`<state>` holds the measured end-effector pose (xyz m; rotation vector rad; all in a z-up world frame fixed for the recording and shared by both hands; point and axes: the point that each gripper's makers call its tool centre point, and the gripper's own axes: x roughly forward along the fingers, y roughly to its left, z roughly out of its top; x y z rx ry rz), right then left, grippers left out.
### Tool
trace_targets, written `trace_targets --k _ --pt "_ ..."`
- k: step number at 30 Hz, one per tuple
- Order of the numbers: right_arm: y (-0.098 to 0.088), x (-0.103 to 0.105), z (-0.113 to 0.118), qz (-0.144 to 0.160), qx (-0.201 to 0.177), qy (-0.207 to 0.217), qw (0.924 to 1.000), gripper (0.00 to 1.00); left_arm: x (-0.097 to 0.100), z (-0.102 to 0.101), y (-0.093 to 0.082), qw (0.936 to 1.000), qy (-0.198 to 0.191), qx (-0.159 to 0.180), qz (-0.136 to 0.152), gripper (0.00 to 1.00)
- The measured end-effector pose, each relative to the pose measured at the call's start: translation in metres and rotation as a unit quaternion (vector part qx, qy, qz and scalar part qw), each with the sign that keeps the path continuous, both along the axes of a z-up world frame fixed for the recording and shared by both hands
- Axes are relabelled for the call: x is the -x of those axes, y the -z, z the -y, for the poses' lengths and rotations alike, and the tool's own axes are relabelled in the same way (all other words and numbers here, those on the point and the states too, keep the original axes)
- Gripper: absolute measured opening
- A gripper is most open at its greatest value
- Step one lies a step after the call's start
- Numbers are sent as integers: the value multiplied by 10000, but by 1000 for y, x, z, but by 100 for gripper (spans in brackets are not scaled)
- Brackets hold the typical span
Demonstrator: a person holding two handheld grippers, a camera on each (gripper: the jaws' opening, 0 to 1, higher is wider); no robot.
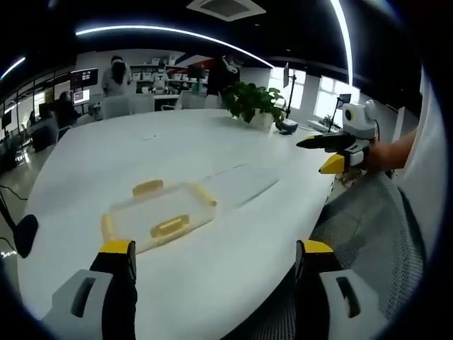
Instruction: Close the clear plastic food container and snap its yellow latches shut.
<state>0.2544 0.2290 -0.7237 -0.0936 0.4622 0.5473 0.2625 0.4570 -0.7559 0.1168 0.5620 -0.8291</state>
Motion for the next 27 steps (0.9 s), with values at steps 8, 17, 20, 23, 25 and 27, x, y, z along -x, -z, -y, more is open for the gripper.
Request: trace_targets --k 8,17,20,23,25,27 --pt "2 0 -1 -42 28 -14 10000 85 -1 0 -3 10000 -22 47 39 94" --pt "4 1 -2 -84 75 -44 9999 85 -1 0 -3 10000 -31 76 29 93" --pt "7 3 -8 -127 182 -177 9996 84 -1 -1 -3 10000 -43 53 15 93" --pt "8 5 -11 -129 263 -272 9992 84 -1 0 -4 10000 -28 41 59 93" --pt "10 6 -13 -160 323 -342 9988 84 -2 -1 -5 10000 -34 50 76 92" --pt "9 6 -15 -138 335 -411 9985 85 -2 -1 -6 9999 -53 70 60 92"
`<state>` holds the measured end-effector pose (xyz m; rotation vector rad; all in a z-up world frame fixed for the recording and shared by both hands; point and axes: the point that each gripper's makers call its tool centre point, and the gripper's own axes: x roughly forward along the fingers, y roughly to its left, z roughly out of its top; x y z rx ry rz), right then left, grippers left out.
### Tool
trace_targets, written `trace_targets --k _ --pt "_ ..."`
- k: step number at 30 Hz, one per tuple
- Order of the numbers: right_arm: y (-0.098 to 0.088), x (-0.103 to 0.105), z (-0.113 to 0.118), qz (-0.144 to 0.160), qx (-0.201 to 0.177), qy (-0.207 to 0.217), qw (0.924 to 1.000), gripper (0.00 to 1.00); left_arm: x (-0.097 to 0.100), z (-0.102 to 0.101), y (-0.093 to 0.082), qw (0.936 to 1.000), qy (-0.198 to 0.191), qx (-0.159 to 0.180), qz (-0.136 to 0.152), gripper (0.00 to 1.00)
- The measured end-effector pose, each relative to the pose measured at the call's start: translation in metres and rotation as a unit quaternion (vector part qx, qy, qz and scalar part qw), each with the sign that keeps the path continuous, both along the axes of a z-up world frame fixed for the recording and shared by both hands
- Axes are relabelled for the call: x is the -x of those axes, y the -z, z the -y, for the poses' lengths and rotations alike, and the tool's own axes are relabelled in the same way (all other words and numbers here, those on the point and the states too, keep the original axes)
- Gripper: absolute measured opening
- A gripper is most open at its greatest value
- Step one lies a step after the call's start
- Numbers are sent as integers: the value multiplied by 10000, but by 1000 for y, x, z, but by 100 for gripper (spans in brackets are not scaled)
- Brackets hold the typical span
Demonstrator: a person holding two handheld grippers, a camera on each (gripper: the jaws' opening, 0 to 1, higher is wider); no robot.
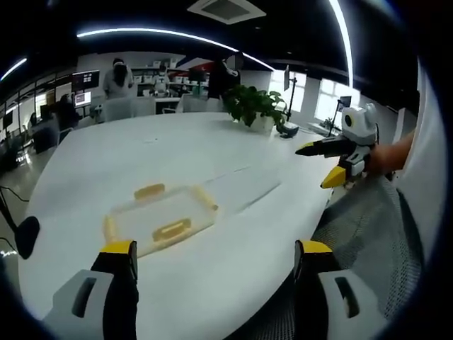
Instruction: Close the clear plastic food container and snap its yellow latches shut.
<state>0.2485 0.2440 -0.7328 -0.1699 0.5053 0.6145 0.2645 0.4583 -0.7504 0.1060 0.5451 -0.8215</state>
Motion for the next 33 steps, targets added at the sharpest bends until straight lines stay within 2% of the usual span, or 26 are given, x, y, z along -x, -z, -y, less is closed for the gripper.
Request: trace_targets --k 4,6,8,16,33 --pt "4 -1 -1 -107 49 -40 9999 84 0 1 -1 10000 29 60 -43 91" --pt "4 0 -2 -112 64 -70 9999 83 1 1 -2 9999 29 128 -107 88" --pt "5 1 -3 -152 74 -128 9998 83 1 0 -1 9999 66 84 -105 85" --pt "10 -3 -8 -214 367 -381 9984 81 -4 -5 3 9999 136 -37 -92 85" --pt "13 -15 -33 -315 340 -641 9969 74 -23 -16 12 9993 255 -251 -99 83"
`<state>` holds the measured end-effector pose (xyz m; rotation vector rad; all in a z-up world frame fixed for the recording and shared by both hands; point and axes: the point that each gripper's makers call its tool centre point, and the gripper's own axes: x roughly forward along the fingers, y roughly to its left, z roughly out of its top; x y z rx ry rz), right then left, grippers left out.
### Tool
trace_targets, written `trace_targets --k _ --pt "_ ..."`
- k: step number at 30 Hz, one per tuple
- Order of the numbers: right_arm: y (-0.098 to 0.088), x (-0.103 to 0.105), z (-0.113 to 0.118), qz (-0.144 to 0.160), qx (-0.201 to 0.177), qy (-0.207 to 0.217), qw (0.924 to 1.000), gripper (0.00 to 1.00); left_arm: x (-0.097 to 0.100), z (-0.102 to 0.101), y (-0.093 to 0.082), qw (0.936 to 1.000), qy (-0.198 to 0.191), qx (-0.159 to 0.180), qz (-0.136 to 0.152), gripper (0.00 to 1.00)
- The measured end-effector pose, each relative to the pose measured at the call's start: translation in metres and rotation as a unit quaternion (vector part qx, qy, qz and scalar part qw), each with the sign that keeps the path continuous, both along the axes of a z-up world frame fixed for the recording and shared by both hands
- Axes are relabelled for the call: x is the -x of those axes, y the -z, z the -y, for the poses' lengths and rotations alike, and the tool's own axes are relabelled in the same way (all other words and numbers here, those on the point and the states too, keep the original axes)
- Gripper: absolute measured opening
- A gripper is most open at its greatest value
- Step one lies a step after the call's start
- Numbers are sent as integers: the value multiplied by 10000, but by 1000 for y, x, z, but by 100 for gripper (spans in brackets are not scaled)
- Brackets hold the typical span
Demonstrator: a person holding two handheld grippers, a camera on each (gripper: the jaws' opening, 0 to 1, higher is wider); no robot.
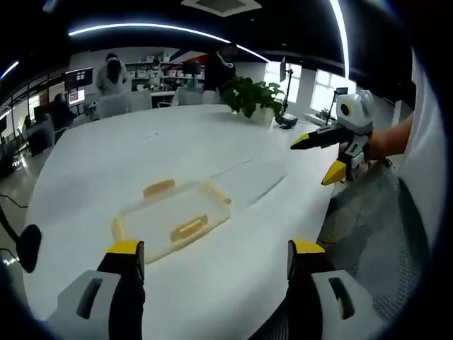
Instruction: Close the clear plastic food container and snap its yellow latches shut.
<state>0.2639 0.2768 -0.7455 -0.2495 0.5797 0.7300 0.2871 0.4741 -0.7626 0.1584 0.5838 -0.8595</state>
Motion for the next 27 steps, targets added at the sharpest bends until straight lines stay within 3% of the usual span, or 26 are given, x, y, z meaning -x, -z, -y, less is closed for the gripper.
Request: trace_targets --k 27 --pt "5 -24 -28 119 357 -550 9978 69 -23 -10 13 9968 525 -565 205 81"
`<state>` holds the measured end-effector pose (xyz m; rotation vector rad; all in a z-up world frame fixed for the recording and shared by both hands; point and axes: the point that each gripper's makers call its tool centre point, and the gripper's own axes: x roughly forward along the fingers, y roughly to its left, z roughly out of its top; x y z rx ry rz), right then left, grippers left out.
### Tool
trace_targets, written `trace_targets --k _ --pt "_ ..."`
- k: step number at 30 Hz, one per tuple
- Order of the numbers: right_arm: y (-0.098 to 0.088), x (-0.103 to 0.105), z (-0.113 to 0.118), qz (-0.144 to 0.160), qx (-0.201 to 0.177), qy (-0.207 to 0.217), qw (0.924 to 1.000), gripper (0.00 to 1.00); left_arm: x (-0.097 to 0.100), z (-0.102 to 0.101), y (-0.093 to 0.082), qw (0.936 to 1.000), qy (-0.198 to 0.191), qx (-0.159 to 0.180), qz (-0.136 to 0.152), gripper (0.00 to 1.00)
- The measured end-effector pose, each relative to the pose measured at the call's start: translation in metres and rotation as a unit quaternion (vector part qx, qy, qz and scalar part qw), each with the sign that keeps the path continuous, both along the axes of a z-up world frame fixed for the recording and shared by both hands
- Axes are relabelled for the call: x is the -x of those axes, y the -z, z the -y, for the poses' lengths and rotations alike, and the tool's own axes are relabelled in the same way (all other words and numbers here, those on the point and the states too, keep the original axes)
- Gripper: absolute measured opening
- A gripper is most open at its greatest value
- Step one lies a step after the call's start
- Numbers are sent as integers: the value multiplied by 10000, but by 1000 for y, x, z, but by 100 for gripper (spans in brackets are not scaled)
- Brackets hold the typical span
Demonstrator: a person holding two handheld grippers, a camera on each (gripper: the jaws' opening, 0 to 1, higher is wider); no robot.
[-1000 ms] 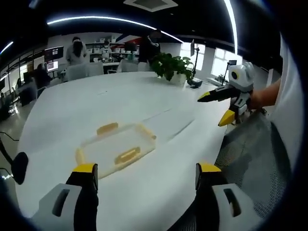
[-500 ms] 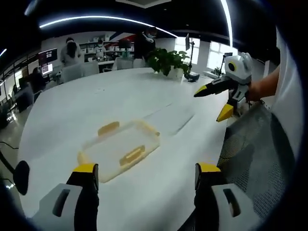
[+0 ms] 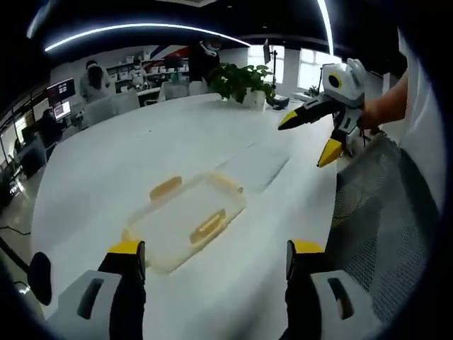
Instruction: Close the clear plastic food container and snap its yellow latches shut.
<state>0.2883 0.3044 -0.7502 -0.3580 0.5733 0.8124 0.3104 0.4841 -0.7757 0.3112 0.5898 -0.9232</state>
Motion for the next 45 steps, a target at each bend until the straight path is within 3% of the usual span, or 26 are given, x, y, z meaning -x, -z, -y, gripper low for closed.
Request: trace_targets --k 17,20,45 --pt "3 -22 -9 39 173 -278 9995 67 -12 -10 6 9996 203 -178 -2 80" --pt "2 -25 -14 37 58 -318 9995 67 -14 -11 8 9995 231 -234 -5 80" --pt "13 -45 -38 49 473 -992 9939 65 -32 -26 16 9957 587 -705 102 74"
